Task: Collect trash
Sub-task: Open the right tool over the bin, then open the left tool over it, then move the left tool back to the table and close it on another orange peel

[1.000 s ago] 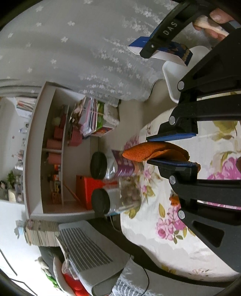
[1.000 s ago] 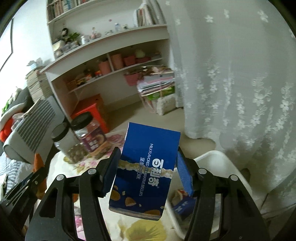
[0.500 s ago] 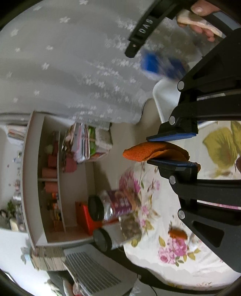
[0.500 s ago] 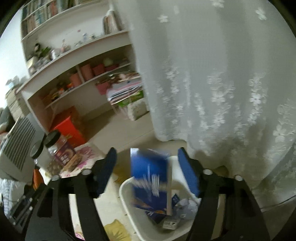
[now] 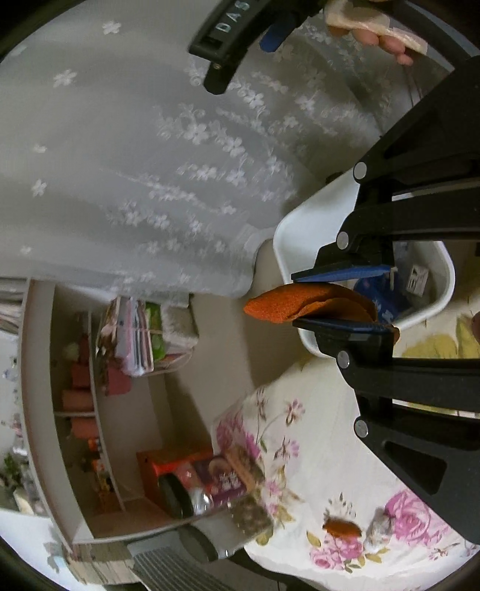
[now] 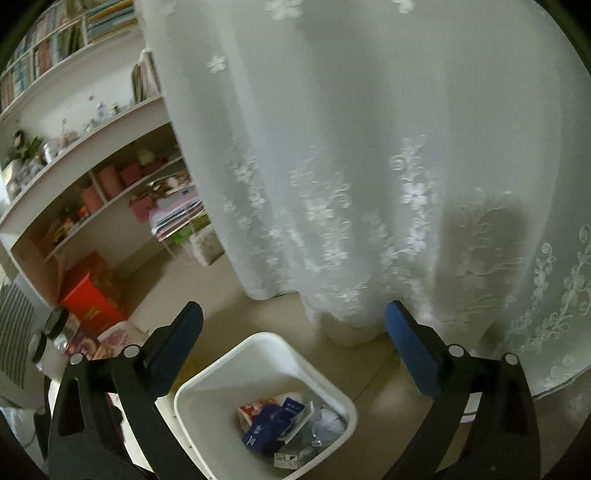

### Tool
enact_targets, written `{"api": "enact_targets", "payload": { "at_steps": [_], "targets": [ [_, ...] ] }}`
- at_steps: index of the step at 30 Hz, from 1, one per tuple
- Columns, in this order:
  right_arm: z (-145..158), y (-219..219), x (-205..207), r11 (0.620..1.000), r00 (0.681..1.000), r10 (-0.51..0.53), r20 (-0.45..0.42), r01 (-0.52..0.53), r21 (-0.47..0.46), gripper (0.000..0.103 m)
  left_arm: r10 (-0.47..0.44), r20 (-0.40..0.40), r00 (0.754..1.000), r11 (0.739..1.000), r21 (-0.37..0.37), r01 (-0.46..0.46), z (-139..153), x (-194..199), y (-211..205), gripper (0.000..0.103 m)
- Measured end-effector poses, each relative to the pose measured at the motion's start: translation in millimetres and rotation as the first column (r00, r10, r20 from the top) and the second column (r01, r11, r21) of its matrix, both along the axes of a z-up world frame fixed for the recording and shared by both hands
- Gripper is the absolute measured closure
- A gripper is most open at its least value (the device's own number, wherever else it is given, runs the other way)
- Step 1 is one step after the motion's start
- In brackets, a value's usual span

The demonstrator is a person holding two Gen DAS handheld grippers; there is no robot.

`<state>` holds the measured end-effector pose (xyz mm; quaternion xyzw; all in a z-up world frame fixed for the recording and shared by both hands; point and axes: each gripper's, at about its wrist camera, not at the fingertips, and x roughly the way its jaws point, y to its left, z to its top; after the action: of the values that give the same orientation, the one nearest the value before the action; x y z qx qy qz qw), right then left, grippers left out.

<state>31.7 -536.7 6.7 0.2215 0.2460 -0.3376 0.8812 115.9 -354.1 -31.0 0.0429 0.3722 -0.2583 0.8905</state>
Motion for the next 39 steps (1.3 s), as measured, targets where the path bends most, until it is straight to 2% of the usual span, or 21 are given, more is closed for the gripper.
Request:
{"api": "enact_targets", "payload": {
  "at_steps": [3, 5, 6, 7, 11, 16, 21, 26, 30, 33, 39],
  "targets": [
    [1, -7, -8, 0.999, 0.999, -0.033, 0.002, 0.033, -0.001, 0.007, -0.043, -0.01, 0.999, 0.999, -0.001, 0.043, 0, -4, -16, 0.083],
    [1, -10, -12, 0.999, 0.999, -0.049, 0.004, 0.049, 0.002, 0.007, -0.065, -0.013, 0.998, 0.998, 0.009, 0.065, 1, -6, -25, 0.066],
    [1, -11, -14, 0.999, 0.999, -0.052, 0.003, 0.052, 0.004, 0.007, -0.071, -0.009, 0.997, 0.997, 0.004, 0.071, 2, -7, -27, 0.052],
    [1, -12, -16, 0.998, 0.998, -0.056, 0.002, 0.056, 0.005, 0.007, -0.075, 0.001, 0.997, 0.997, 0.0, 0.075, 5, -9, -28, 0.05],
    [2, -6, -16, 0.998, 0.998, -0.057, -0.006, 0.057, -0.012, 0.007, -0.07, 0.025, 0.997, 0.997, 0.012, 0.07, 10, -11, -28, 0.049],
    [4, 11, -9, 0.998, 0.999, -0.037, -0.022, 0.036, -0.059, 0.007, -0.03, 0.048, 0.998, 0.999, 0.017, 0.029, 15, -6, -12, 0.04],
    [5, 41, 4, 0.99, 0.999, -0.005, -0.049, -0.002, -0.14, 0.007, 0.033, 0.114, 0.993, 0.999, 0.033, -0.037, 22, -2, 15, 0.033],
    [4, 75, 16, 0.972, 0.996, 0.031, -0.078, -0.048, -0.229, 0.007, 0.106, 0.205, 0.973, 0.991, 0.055, -0.12, 30, 2, 46, 0.025],
    [2, 98, 24, 0.958, 0.995, 0.056, -0.087, -0.078, -0.275, 0.007, 0.16, 0.248, 0.955, 0.982, 0.059, -0.18, 31, 6, 68, 0.02],
    [-2, 126, 34, 0.942, 0.989, 0.096, -0.109, -0.125, -0.312, 0.007, 0.199, 0.253, 0.947, 0.973, 0.067, -0.222, 31, 12, 83, 0.018],
    [-5, 151, 47, 0.929, 0.985, 0.125, -0.118, -0.158, -0.336, 0.007, 0.267, 0.242, 0.933, 0.955, 0.063, -0.289, 31, 24, 115, 0.018]
  ]
}}
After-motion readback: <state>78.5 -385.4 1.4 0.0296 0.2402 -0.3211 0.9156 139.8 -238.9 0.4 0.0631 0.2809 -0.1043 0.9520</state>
